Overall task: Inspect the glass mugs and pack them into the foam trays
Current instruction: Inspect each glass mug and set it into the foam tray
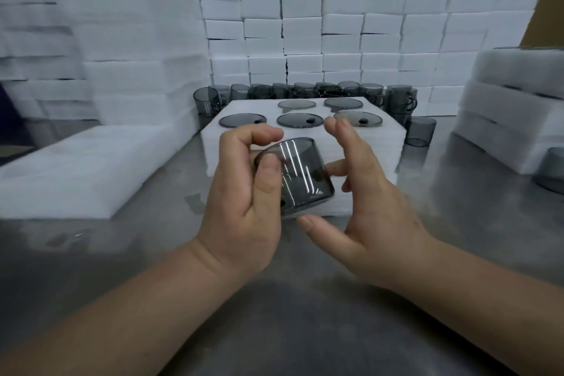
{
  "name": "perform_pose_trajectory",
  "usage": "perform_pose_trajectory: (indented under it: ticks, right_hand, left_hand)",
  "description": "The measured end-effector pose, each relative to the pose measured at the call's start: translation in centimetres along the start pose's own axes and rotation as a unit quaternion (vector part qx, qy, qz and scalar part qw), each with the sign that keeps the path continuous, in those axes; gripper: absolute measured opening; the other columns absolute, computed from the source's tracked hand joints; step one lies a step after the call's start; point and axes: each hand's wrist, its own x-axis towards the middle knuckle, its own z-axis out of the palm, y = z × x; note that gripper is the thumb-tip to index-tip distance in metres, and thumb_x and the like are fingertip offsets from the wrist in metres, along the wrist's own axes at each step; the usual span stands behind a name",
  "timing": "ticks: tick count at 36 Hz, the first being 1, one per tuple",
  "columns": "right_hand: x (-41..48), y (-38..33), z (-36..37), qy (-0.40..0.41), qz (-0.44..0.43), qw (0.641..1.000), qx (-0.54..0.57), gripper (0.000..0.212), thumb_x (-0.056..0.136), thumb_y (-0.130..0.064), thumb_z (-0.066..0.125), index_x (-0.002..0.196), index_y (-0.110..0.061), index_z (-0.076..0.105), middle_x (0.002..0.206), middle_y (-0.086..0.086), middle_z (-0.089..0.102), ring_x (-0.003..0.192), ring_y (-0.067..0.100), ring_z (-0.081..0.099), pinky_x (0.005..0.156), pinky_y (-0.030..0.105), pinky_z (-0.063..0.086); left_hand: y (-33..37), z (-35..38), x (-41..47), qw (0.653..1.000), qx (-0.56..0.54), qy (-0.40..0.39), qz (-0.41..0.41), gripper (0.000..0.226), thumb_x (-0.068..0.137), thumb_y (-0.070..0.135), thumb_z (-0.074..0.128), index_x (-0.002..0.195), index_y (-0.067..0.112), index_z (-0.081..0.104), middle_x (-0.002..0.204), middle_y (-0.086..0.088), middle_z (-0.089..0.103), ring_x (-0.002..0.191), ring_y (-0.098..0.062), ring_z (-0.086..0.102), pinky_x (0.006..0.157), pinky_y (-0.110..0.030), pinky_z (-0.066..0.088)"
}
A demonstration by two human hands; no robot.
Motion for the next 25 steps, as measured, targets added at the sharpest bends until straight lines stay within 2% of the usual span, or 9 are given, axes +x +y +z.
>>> perform_pose_trajectory:
  ticks: [2,6,9,11,14,16,19,22,25]
  right_hand:
    - [-0.1,0.0,0.1,-0.005,0.006,1.0,-0.001,0.082,0.074,-0.048,0.051,0.14,-0.026,0.006,0.141,-0.008,0.025,0.103,-0.003,0.045,0.087,0.01,0.033]
    - [-0.2,0.1,0.2,-0.008,0.014,1.0,0.001,0.082,0.072,-0.049,0.052,0.139,-0.026,0.011,0.135,-0.002,0.045,0.11,0.008,0.046,0.091,0.02,0.035]
    - [-0.2,0.4,0.2,-0.001,0.008,1.0,-0.009,0.08,0.072,-0.048,0.054,0.139,-0.02,0.019,0.126,0.005,0.057,0.104,0.012,0.053,0.087,0.023,0.042]
    - [-0.2,0.6,0.2,0.005,0.004,1.0,0.0,0.078,0.072,-0.047,0.055,0.137,-0.023,0.019,0.123,0.004,0.057,0.104,0.011,0.053,0.089,0.028,0.045]
    - [0.0,0.9,0.0,0.034,-0.034,0.999,-0.001,0.074,0.073,-0.041,0.058,0.134,-0.017,0.024,0.117,0.005,0.053,0.106,0.013,0.05,0.091,0.032,0.044]
    - [0.1,1.0,-0.1,0.058,-0.058,0.996,-0.021,0.072,0.075,-0.038,0.059,0.133,-0.013,0.025,0.116,-0.002,0.047,0.107,0.014,0.047,0.091,0.032,0.041]
    - [0.3,0.9,-0.2,0.096,-0.078,0.991,-0.046,0.071,0.076,-0.036,0.06,0.133,-0.011,0.026,0.118,-0.003,0.042,0.109,0.017,0.045,0.094,0.031,0.041]
    - [0.1,0.8,-0.3,0.116,-0.092,0.987,-0.066,0.07,0.076,-0.031,0.06,0.132,-0.007,0.025,0.119,0.001,0.042,0.111,0.02,0.045,0.094,0.039,0.043]
    - [0.0,0.7,-0.4,0.124,-0.076,0.987,-0.067,0.076,0.075,-0.031,0.059,0.134,-0.005,0.02,0.121,0.0,0.039,0.116,0.019,0.043,0.097,0.053,0.039]
  left_hand:
    - [0.1,0.1,-0.2,1.0,-0.027,-0.003,-0.008,0.015,0.093,0.037,0.036,0.106,0.038,0.043,0.108,0.013,0.054,0.088,-0.014,0.058,0.079,-0.04,0.05]
    - [0.3,0.3,-0.2,0.998,-0.063,-0.004,0.016,0.014,0.094,0.028,0.034,0.105,0.033,0.041,0.11,0.004,0.053,0.092,0.002,0.056,0.081,-0.021,0.047]
    - [0.4,0.4,-0.2,0.997,-0.082,-0.007,-0.001,0.02,0.093,0.029,0.035,0.102,0.043,0.045,0.108,0.013,0.056,0.092,0.0,0.058,0.082,-0.023,0.048]
    - [0.4,0.4,-0.3,0.996,-0.082,-0.011,-0.017,0.021,0.092,0.03,0.035,0.1,0.046,0.047,0.107,0.017,0.058,0.093,-0.002,0.06,0.082,-0.024,0.048]
    - [0.4,0.3,-0.2,0.999,-0.041,0.0,-0.02,0.017,0.093,0.031,0.034,0.1,0.039,0.048,0.107,0.015,0.058,0.099,-0.001,0.058,0.086,-0.021,0.044]
    - [0.4,0.0,0.0,1.0,-0.011,0.015,-0.023,0.019,0.094,0.034,0.033,0.099,0.039,0.05,0.105,0.016,0.058,0.099,-0.011,0.058,0.086,-0.033,0.047]
    - [0.5,-0.2,0.2,0.999,0.042,0.019,-0.008,0.02,0.095,0.036,0.031,0.101,0.035,0.05,0.106,0.0,0.056,0.096,-0.025,0.057,0.084,-0.049,0.048]
    - [0.6,-0.3,0.2,0.998,0.061,0.006,0.002,0.023,0.095,0.037,0.03,0.108,0.036,0.049,0.108,0.003,0.054,0.094,-0.018,0.057,0.081,-0.041,0.048]
    - [0.7,-0.3,0.0,0.998,0.068,-0.014,0.004,0.03,0.094,0.034,0.029,0.113,0.028,0.05,0.109,0.008,0.053,0.097,-0.012,0.055,0.084,-0.036,0.047]
